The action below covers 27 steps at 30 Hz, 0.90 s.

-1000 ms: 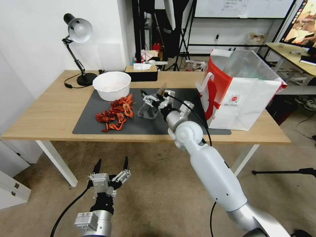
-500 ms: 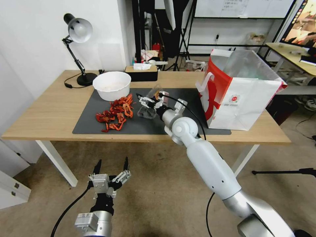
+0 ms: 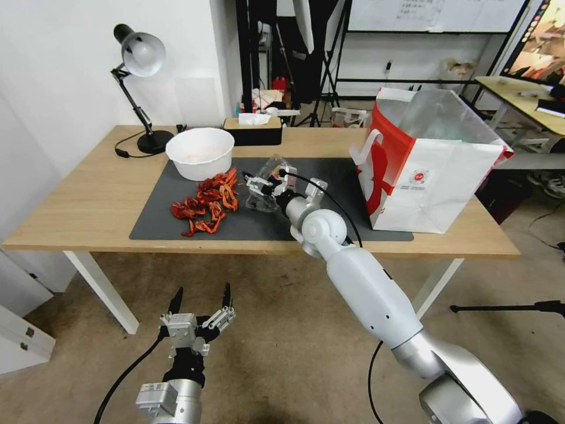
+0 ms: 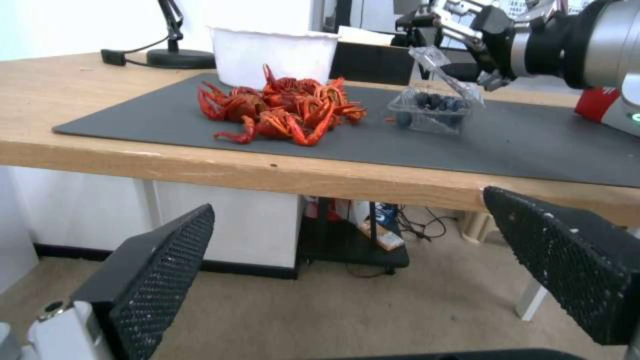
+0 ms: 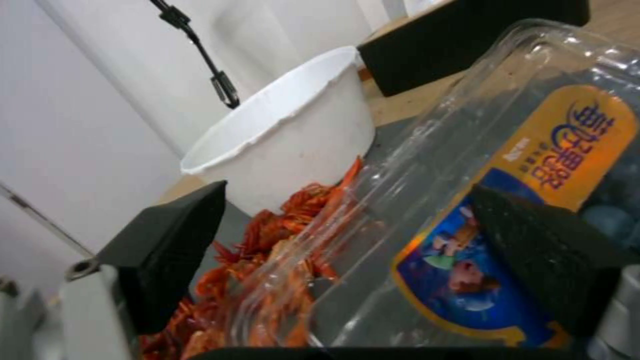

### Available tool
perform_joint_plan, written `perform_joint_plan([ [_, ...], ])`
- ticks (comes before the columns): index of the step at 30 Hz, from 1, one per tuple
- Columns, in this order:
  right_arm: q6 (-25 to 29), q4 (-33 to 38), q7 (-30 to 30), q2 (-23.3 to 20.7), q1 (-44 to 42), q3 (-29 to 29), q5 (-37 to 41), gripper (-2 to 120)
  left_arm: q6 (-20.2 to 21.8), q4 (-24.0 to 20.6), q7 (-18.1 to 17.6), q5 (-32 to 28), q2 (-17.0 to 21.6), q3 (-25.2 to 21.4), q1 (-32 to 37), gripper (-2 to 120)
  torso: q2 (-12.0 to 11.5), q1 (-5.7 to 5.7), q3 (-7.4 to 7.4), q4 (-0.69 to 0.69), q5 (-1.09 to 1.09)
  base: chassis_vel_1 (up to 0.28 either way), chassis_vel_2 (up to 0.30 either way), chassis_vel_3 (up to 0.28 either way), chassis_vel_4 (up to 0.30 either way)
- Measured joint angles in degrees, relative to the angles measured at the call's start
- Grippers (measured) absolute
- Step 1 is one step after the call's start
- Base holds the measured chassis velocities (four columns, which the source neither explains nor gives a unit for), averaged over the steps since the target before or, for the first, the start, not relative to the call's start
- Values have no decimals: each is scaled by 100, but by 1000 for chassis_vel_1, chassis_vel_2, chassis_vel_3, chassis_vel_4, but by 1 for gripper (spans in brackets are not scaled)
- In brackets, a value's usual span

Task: Close the takeout container lid, then place the container into the takeout bag.

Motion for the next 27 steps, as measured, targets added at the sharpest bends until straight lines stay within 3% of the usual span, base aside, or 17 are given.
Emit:
perform_joint_plan([
  [9,-2,-90,19,-34,37,-50,-407,65,3,-21,1,-8,29,1,-16,100,0,0,0,0,0,0,0,0,0],
  [12,-47,-111,50,-52,67,-111,-590,50,18,-53,-1,-17,49,-9,-28,100,0,0,0,0,0,0,0,0,0],
  [17,-132,-118,69,-77,98,-155,-779,37,43,-97,-7,-40,79,-17,-64,100,0,0,0,0,0,0,0,0,0],
  [21,-318,-114,147,-127,121,-191,-885,16,148,-190,-9,-157,164,-31,-158,100,0,0,0,0,0,0,0,0,0],
  [27,-465,-87,155,-189,121,-208,-909,0,218,-233,-40,-339,287,-49,-269,100,0,0,0,0,0,0,0,0,0],
])
